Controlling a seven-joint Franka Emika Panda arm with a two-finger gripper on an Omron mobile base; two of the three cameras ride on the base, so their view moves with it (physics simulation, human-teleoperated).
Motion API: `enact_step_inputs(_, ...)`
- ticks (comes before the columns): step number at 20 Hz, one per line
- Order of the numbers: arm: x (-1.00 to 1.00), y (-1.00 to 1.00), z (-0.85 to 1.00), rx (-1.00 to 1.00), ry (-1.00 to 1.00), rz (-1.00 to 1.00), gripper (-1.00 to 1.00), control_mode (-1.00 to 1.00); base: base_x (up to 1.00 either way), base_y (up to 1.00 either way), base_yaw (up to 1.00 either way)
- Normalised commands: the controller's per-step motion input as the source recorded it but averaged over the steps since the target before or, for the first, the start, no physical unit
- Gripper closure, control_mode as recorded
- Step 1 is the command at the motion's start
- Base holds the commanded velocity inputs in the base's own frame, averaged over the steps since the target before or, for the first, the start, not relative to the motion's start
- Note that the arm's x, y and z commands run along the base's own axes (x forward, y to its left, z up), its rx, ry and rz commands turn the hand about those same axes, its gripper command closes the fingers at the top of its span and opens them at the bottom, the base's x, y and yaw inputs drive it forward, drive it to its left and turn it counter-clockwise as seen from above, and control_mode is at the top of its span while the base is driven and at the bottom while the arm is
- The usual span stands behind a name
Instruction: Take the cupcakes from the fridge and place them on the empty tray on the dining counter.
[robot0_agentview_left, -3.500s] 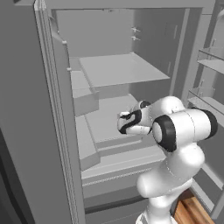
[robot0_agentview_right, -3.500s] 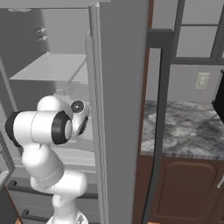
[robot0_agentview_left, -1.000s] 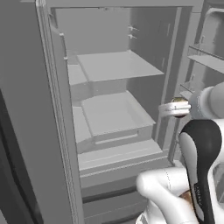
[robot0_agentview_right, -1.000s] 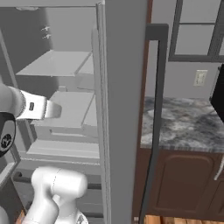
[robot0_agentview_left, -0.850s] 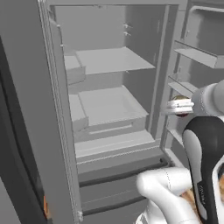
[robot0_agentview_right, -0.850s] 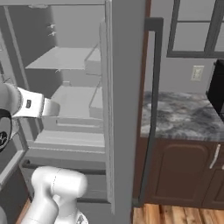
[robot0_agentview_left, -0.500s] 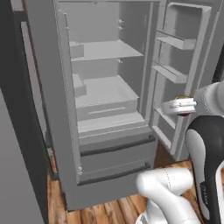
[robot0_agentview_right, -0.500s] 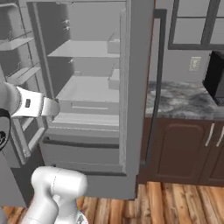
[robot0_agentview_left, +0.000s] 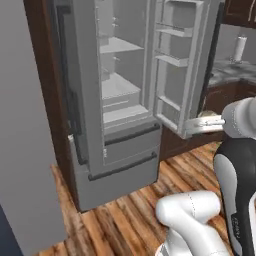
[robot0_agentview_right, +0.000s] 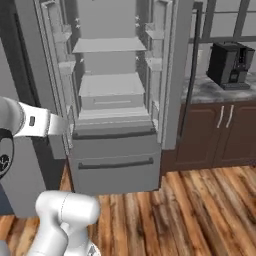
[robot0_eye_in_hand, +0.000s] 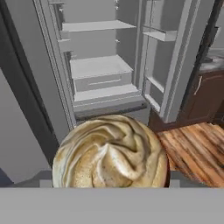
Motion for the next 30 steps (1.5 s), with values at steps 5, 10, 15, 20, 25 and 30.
enact_step_inputs(5,0.00,0.00,0.00,0.00,0.00,0.00,1.00,1.00,-0.43,0.14,-0.95)
enact_step_inputs(10,0.00,0.00,0.00,0.00,0.00,0.00,1.00,1.00,-0.29,0.05,-0.97)
enact_step_inputs(15,0.00,0.00,0.00,0.00,0.00,0.00,1.00,1.00,-0.25,0.05,-0.98)
enact_step_inputs(20,0.00,0.00,0.00,0.00,0.00,0.00,1.00,1.00,-0.32,0.03,-0.94)
enact_step_inputs(25,0.00,0.00,0.00,0.00,0.00,0.00,1.00,1.00,-1.00,-0.22,-0.40)
enact_step_inputs(30,0.00,0.00,0.00,0.00,0.00,0.00,1.00,1.00,-1.00,-0.65,0.00)
